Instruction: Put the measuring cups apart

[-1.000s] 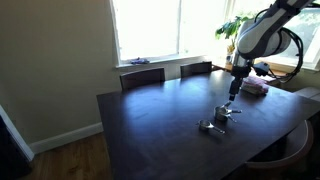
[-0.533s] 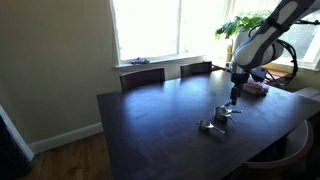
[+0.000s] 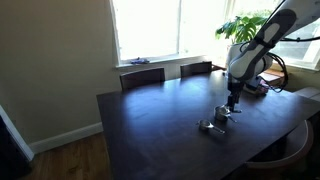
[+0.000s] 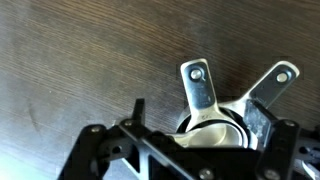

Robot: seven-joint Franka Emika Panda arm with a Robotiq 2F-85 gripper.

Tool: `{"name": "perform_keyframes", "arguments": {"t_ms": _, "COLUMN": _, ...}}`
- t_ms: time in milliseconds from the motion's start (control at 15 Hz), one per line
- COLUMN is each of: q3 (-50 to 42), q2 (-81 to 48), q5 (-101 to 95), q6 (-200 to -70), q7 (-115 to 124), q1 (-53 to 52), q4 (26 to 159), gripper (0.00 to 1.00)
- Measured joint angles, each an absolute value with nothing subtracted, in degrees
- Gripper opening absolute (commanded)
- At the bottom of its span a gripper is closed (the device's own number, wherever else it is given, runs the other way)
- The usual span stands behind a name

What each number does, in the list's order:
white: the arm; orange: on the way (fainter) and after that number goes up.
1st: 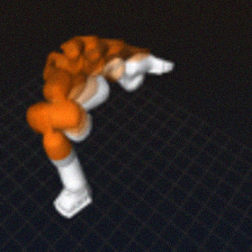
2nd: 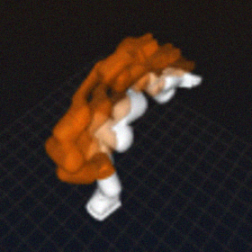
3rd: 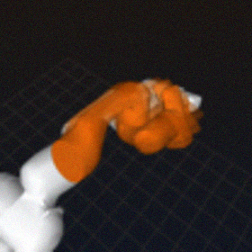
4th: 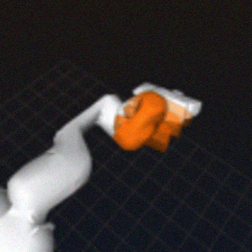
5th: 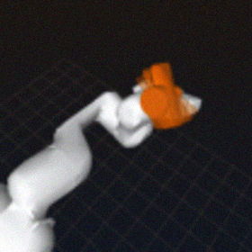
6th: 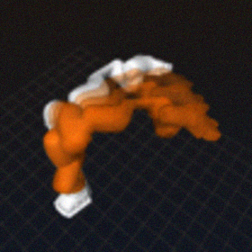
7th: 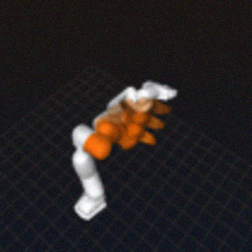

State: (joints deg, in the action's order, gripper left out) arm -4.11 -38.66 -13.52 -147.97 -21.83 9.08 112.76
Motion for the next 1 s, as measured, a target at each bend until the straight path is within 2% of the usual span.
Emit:
{"name": "perform_keyframes", "arguments": {"t_ms": 333, "q3": -4.97, "q2": -42.26, "q5": -13.89, "q6": -147.89, "q7": -19.97, "q1": 8.08, "q4": 109.83, "gripper": 0.98}}
{"name": "perform_keyframes", "arguments": {"t_ms": 467, "q3": -5.42, "q2": -43.49, "q5": -14.32, "q6": -147.81, "q7": -19.25, "q1": 7.55, "q4": 108.85, "gripper": 0.89}}
{"name": "perform_keyframes", "arguments": {"t_ms": 533, "q3": -5.52, "q2": -43.89, "q5": -14.51, "q6": -147.74, "q7": -19.22, "q1": 7.37, "q4": 108.39, "gripper": 0.80}}
{"name": "perform_keyframes", "arguments": {"t_ms": 600, "q3": -5.54, "q2": -44.22, "q5": -14.75, "q6": -147.57, "q7": -19.22, "q1": 7.24, "q4": 108.01, "gripper": 0.74}}
{"name": "perform_keyframes", "arguments": {"t_ms": 733, "q3": -5.54, "q2": -44.36, "q5": -15.31, "q6": -147.32, "q7": -19.34, "q1": 6.98, "q4": 107.68, "gripper": 0.71}}
{"name": "perform_keyframes", "arguments": {"t_ms": 1000, "q3": -5.47, "q2": -43.82, "q5": -15.78, "q6": -147.18, "q7": -21.46, "q1": 6.92, "q4": 107.68, "gripper": 0.80}}
